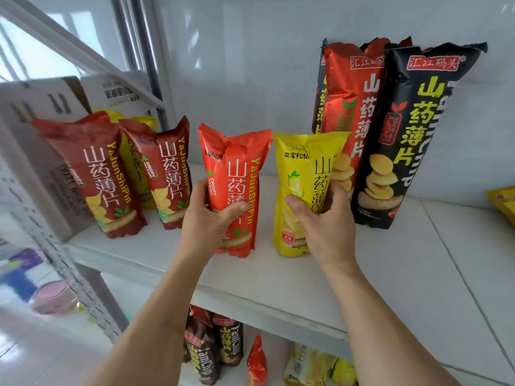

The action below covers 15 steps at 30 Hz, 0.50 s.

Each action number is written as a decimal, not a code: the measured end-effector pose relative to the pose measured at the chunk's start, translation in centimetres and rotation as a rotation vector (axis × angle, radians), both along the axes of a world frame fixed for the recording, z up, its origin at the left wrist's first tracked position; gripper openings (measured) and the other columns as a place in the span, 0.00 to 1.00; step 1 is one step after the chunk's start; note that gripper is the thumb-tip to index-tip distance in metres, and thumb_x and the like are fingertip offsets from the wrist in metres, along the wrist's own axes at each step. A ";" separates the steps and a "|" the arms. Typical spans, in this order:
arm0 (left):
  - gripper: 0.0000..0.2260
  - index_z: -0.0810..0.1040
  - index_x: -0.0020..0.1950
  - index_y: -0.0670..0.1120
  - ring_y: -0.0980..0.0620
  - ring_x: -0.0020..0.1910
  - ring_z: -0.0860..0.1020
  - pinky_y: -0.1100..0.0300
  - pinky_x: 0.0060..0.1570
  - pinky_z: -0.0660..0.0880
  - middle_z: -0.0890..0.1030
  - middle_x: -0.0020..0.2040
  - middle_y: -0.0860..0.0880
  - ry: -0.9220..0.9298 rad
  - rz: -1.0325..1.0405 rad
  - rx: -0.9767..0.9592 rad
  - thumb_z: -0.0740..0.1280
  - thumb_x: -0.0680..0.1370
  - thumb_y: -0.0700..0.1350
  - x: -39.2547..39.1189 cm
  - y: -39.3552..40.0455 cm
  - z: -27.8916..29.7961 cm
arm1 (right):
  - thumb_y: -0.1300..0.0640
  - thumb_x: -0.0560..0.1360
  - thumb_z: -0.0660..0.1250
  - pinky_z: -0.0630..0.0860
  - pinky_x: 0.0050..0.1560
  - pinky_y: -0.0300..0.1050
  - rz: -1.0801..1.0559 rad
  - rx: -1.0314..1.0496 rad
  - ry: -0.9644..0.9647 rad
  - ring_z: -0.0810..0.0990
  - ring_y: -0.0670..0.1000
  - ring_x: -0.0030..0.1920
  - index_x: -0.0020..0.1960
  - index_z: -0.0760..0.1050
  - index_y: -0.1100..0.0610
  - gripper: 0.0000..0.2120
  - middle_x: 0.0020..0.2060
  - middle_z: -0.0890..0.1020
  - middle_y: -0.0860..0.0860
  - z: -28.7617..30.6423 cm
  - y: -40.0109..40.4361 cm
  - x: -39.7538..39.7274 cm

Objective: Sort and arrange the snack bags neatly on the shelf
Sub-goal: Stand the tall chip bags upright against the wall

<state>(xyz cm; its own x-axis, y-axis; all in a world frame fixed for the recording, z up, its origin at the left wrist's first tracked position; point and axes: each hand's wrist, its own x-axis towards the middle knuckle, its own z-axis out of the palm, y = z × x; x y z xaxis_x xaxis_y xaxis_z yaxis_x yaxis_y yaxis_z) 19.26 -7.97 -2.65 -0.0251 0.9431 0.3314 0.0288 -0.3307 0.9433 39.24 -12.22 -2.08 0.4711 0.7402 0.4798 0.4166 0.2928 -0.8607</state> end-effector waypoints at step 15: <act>0.17 0.74 0.58 0.64 0.54 0.53 0.83 0.63 0.49 0.80 0.81 0.58 0.52 0.119 0.414 0.119 0.75 0.73 0.59 -10.6 -2.3 -0.2 | 0.33 0.62 0.72 0.79 0.58 0.49 0.342 -0.059 0.017 0.79 0.46 0.57 0.67 0.70 0.45 0.37 0.60 0.78 0.46 -0.2 5.0 -12.2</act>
